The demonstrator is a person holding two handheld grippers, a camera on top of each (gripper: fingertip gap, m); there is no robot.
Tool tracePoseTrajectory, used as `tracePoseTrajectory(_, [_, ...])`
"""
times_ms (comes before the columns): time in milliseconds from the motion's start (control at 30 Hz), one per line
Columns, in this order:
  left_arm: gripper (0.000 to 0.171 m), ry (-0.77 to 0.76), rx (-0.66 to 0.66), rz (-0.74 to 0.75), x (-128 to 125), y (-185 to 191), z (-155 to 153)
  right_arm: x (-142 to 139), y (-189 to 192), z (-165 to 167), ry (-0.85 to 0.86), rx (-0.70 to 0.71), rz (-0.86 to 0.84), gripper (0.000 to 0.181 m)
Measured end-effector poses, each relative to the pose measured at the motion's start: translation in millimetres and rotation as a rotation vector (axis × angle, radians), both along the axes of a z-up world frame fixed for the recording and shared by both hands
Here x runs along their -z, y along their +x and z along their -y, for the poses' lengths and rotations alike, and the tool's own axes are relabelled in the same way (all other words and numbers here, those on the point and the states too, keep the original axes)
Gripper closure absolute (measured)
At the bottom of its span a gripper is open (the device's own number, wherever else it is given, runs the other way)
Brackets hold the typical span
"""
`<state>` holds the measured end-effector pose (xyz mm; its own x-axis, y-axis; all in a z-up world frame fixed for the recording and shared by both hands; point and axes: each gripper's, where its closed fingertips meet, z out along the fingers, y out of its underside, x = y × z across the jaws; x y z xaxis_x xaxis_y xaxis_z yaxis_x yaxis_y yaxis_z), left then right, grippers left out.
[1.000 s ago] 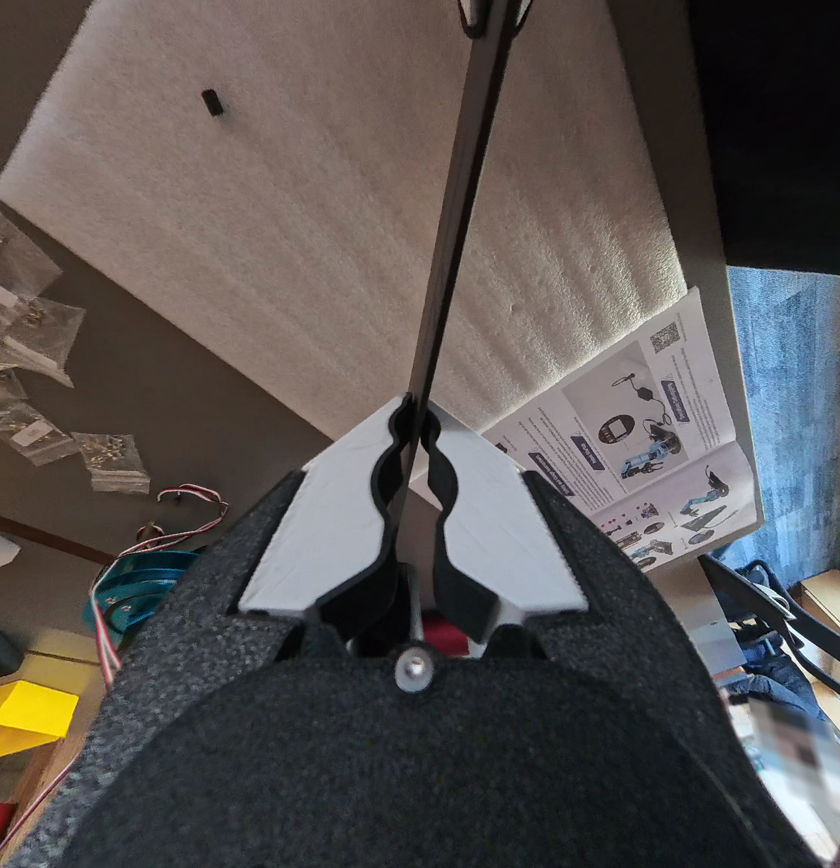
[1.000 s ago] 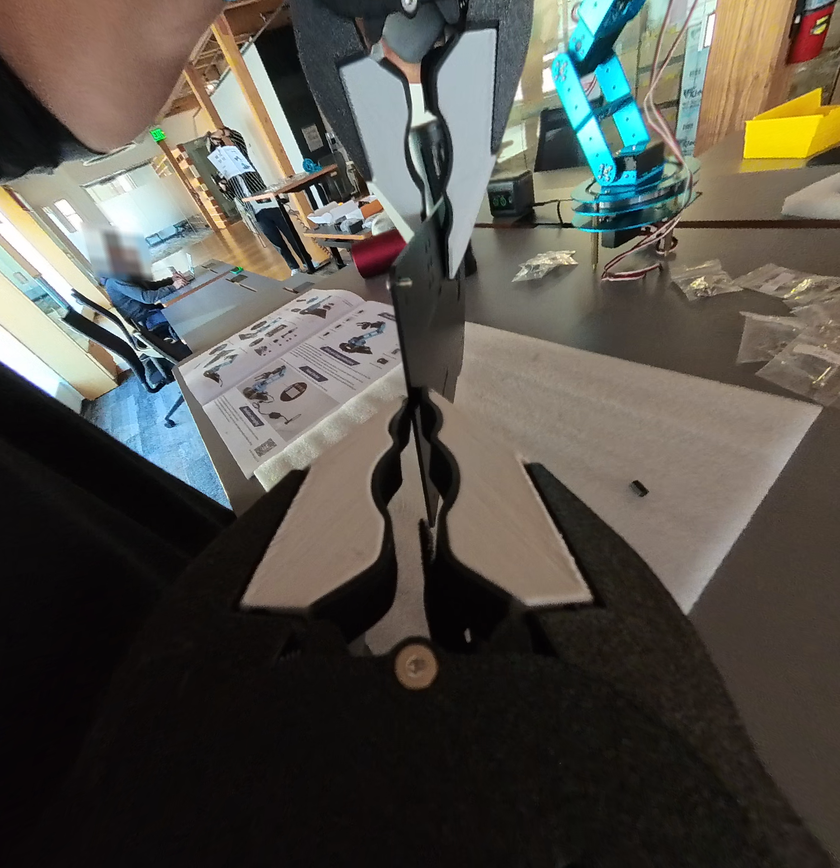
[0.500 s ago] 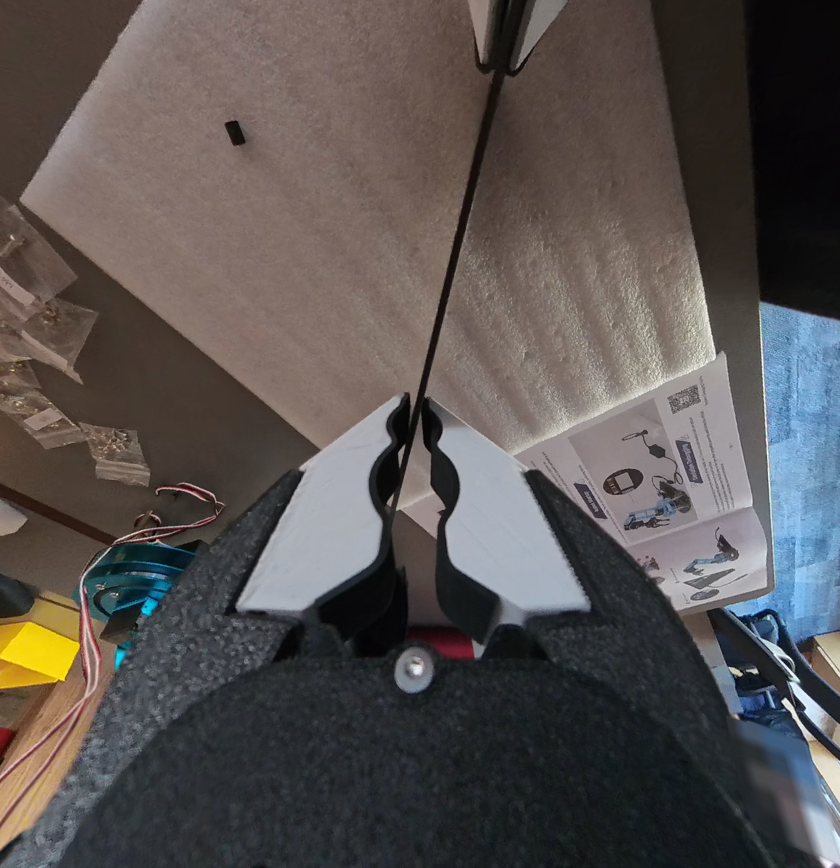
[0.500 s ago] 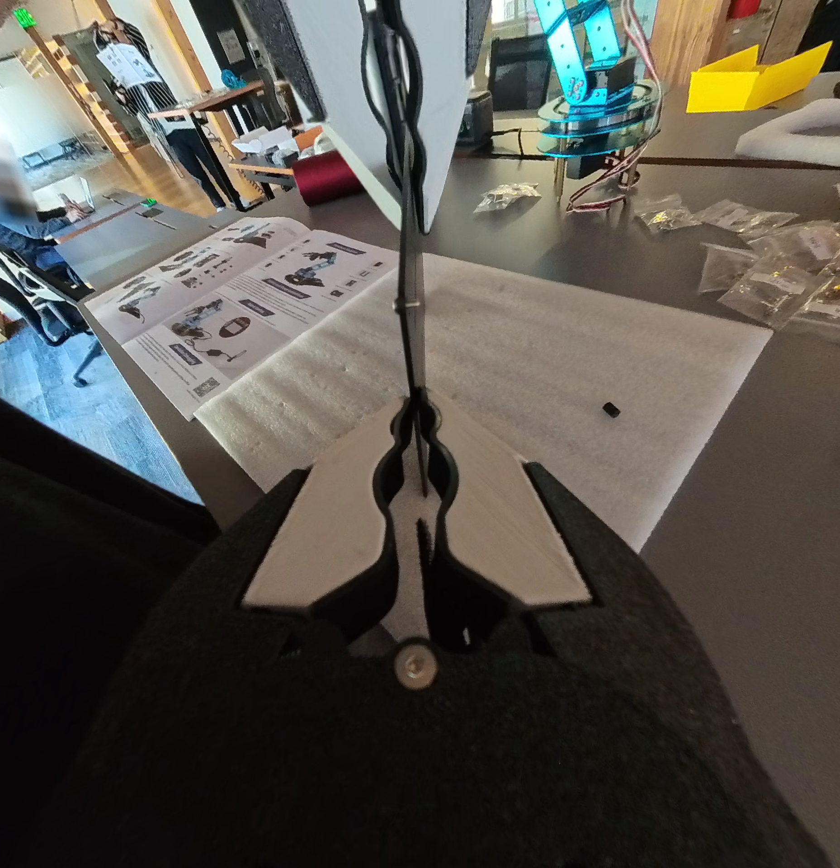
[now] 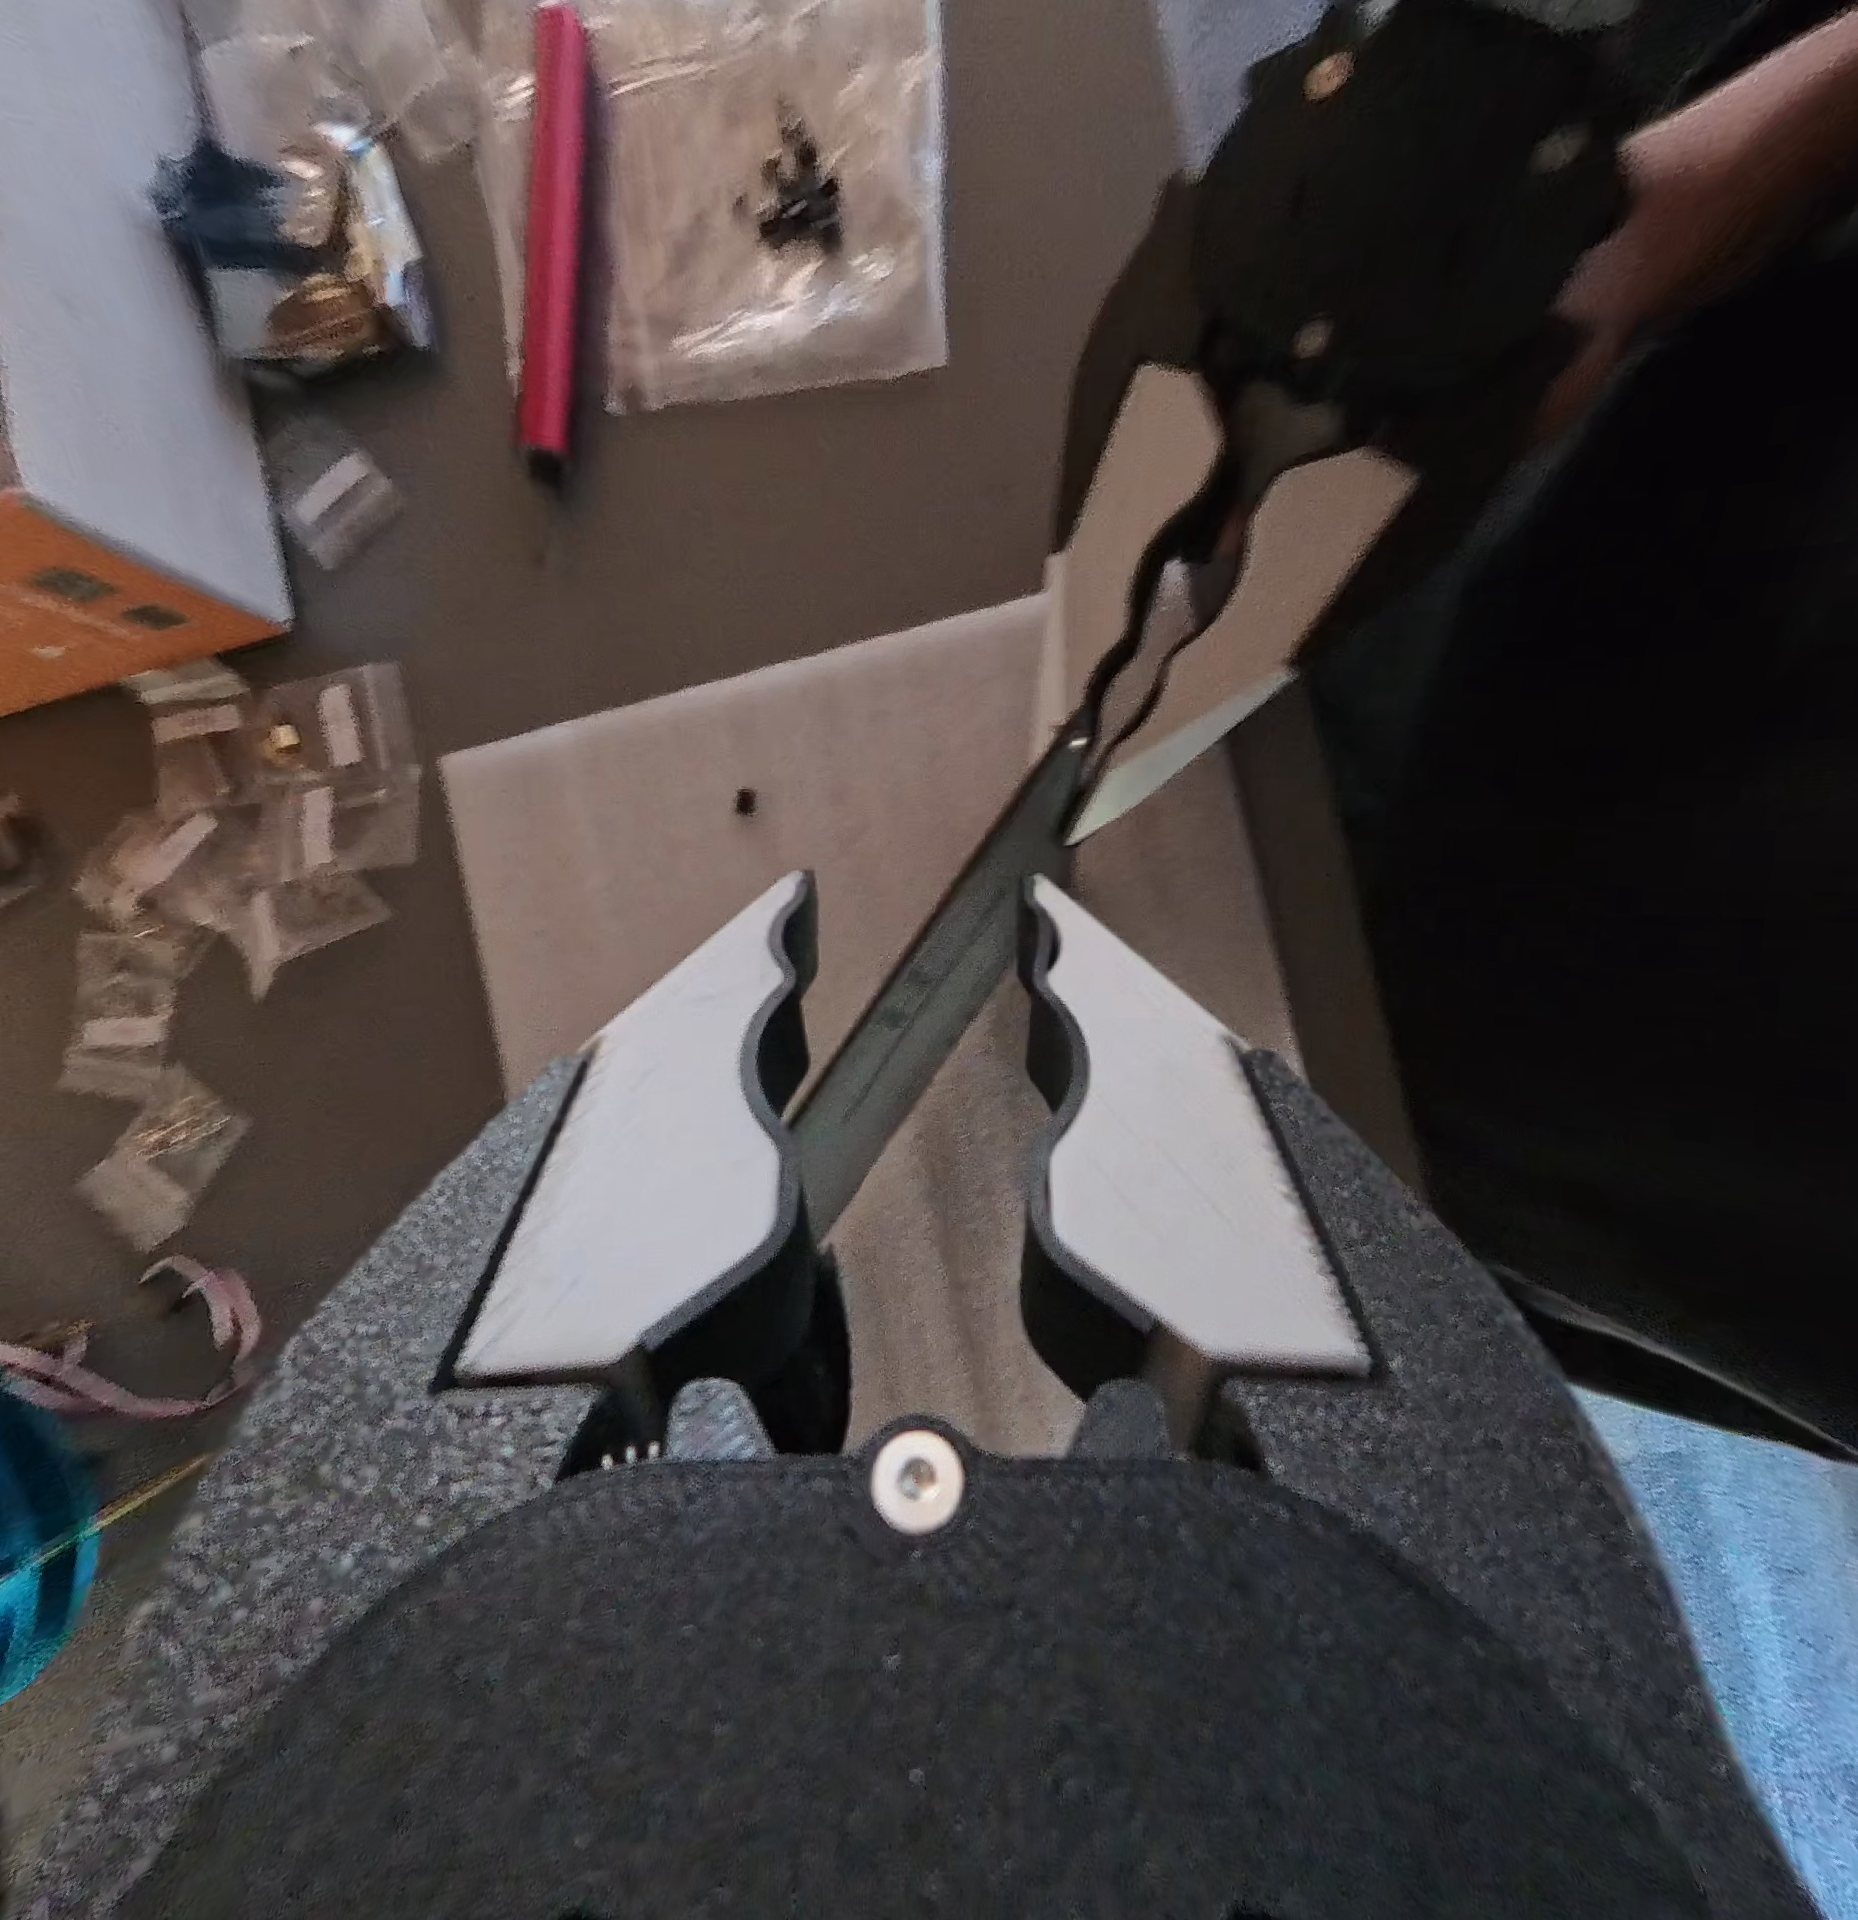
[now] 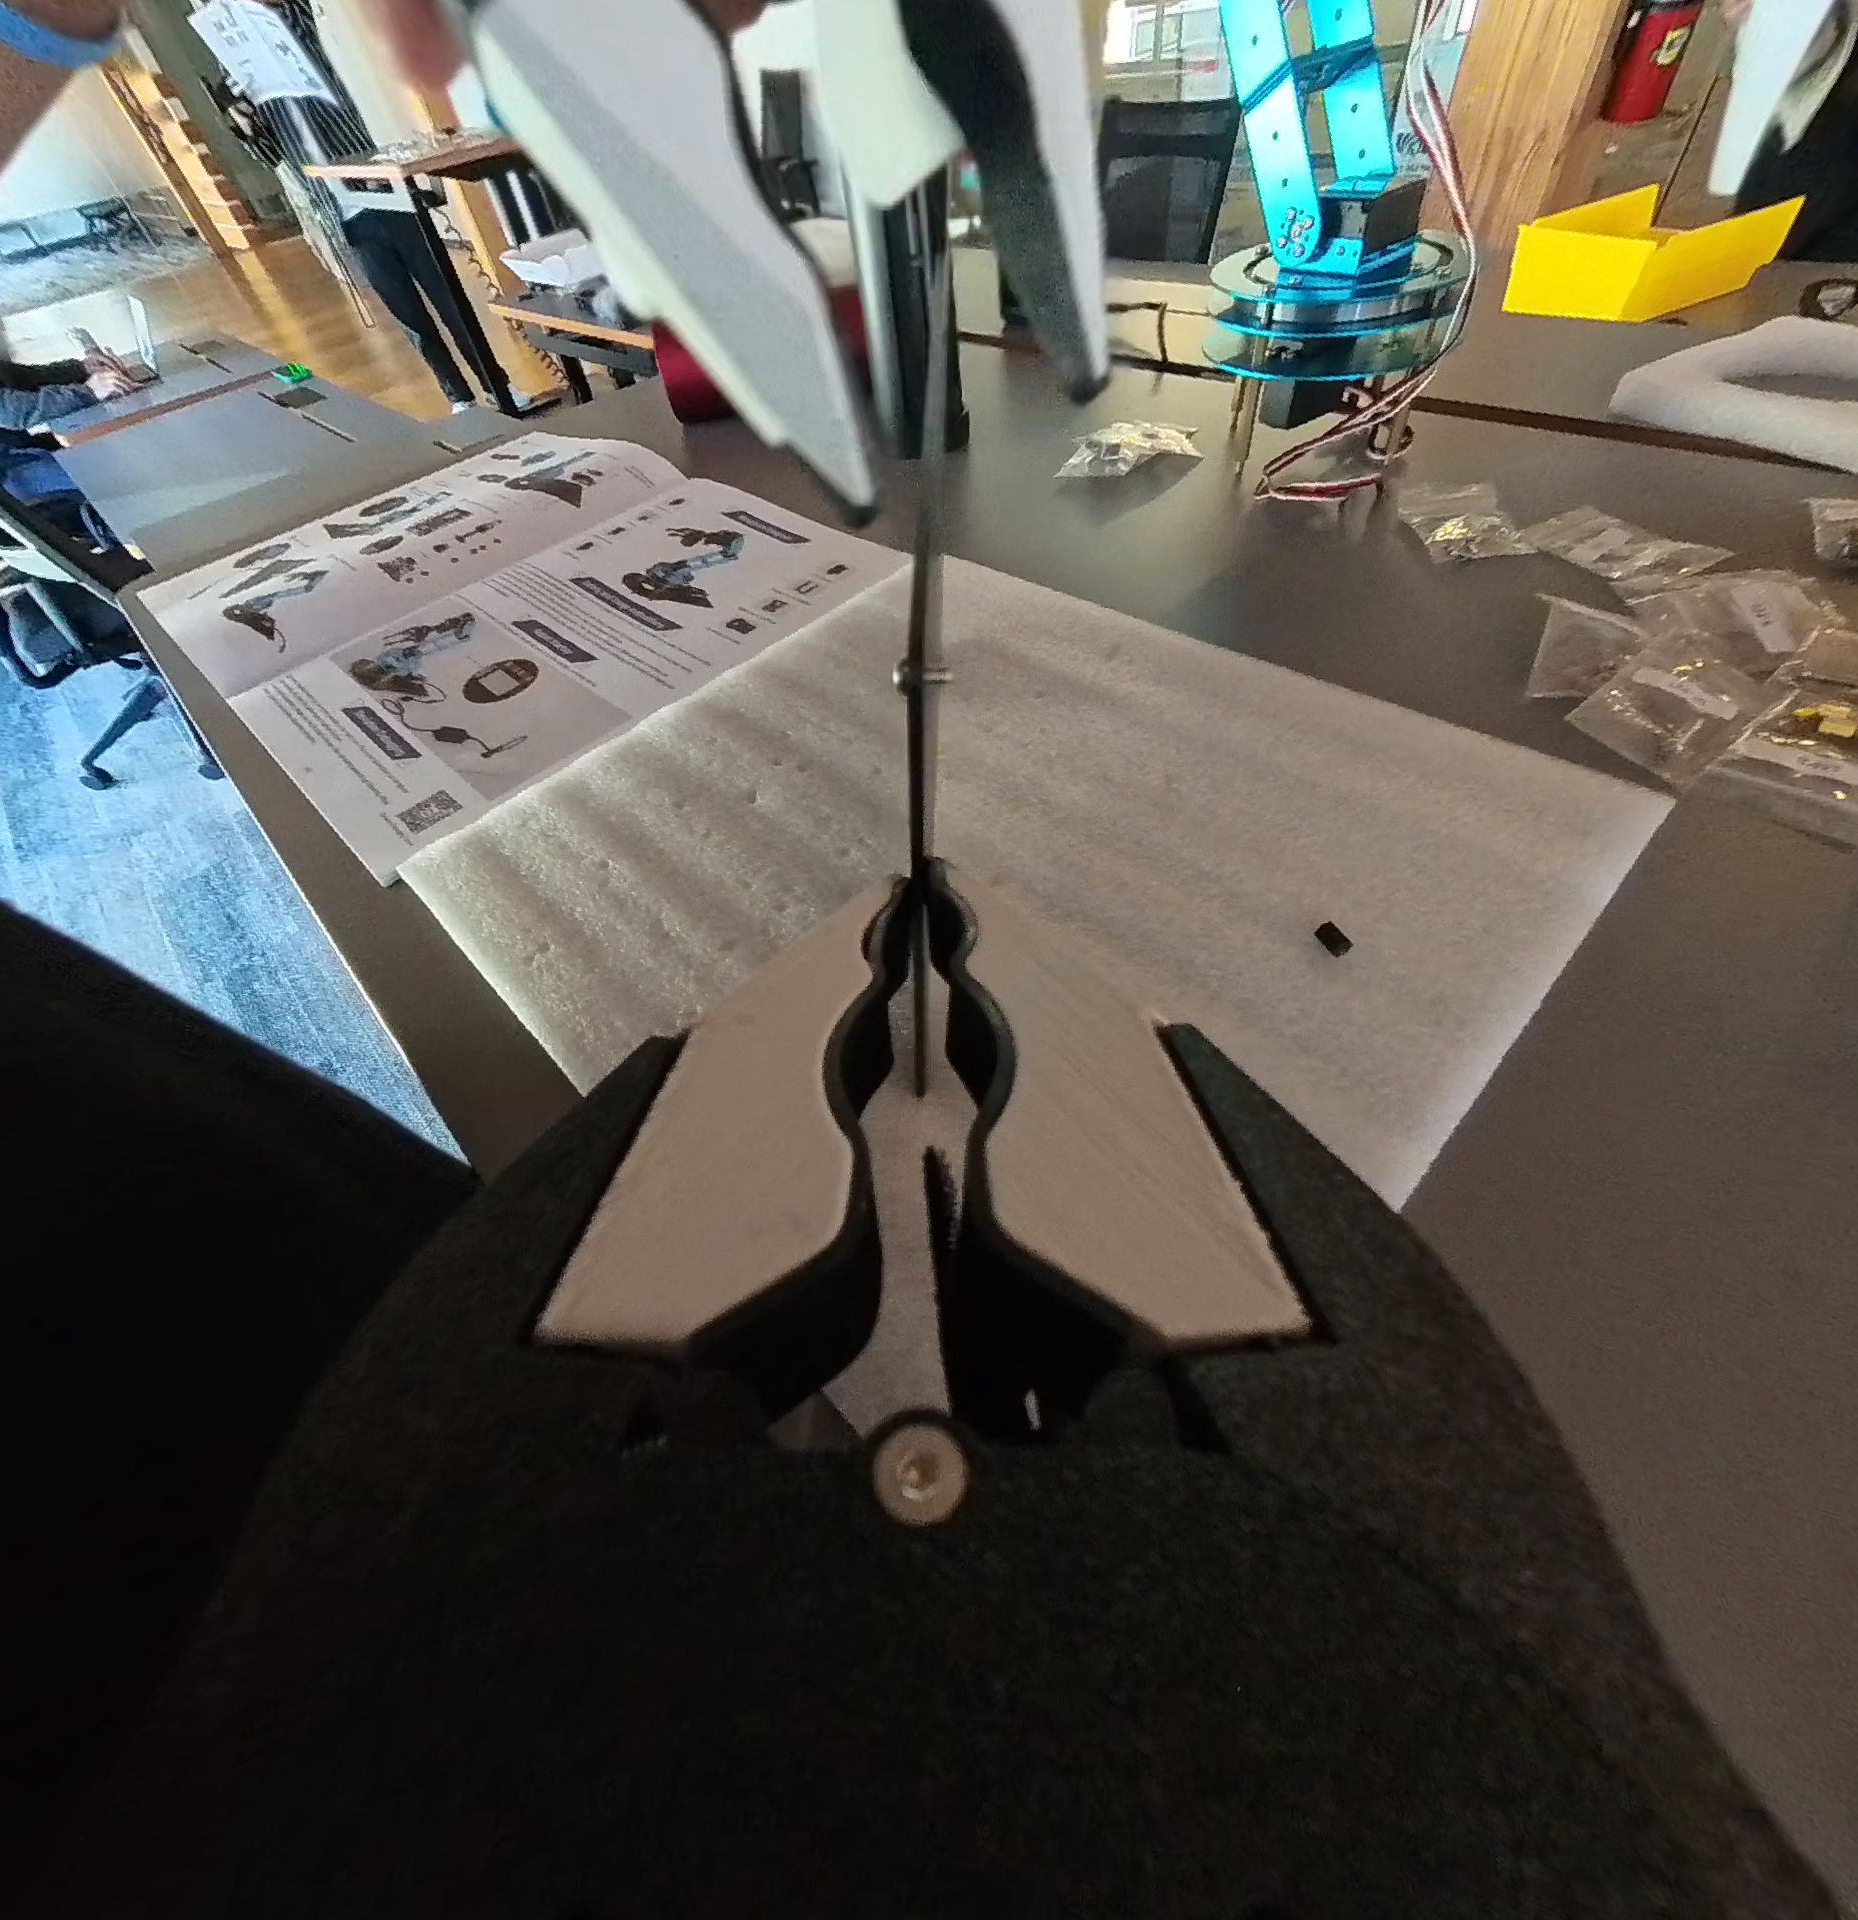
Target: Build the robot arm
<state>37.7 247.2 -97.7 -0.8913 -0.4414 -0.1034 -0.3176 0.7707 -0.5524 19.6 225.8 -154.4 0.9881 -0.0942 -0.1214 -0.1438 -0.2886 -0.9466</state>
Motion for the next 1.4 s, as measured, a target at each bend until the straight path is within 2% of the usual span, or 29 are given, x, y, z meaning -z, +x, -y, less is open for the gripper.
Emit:
tracePoseTrajectory(167, [0.132,-0.050,0.042,-0.056,13,-16,16,0,0,0,-0.010,0.001,0.018,0.180])
tracePoseTrajectory(333, [0.132,-0.196,0.020,-0.145,7,-15,36,0,-3,0,-0.013,-0.007,0.040,0.180])
tracePoseTrajectory(467, [0.136,-0.222,-0.001,-0.155,9,-12,36,0,-3,0,-0.008,-0.007,0.039,0.180])
tracePoseTrajectory(500, [0.142,-0.224,0.004,-0.149,9,-12,35,0,-3,0,-0.010,-0.006,0.041,0.180])
tracePoseTrajectory(767, [0.147,-0.208,0.042,-0.108,13,-13,39,0,-2,0,-0.025,-0.012,0.056,0.179])
tracePoseTrajectory(900, [0.156,-0.136,0.080,-0.084,18,-15,38,0,-3,0,-0.032,-0.018,0.063,0.179])
tracePoseTrajectory(1033, [0.158,-0.083,0.111,-0.066,19,-16,37,0,-3,0,-0.038,-0.028,0.065,0.179])
tracePoseTrajectory(1267, [0.161,-0.007,0.131,-0.092,21,-19,35,1,-6,0,-0.065,-0.069,0.074,0.179])
tracePoseTrajectory(1400, [0.161,-0.019,0.108,-0.116,21,-19,35,1,-6,0,-0.059,-0.081,0.056,0.179])
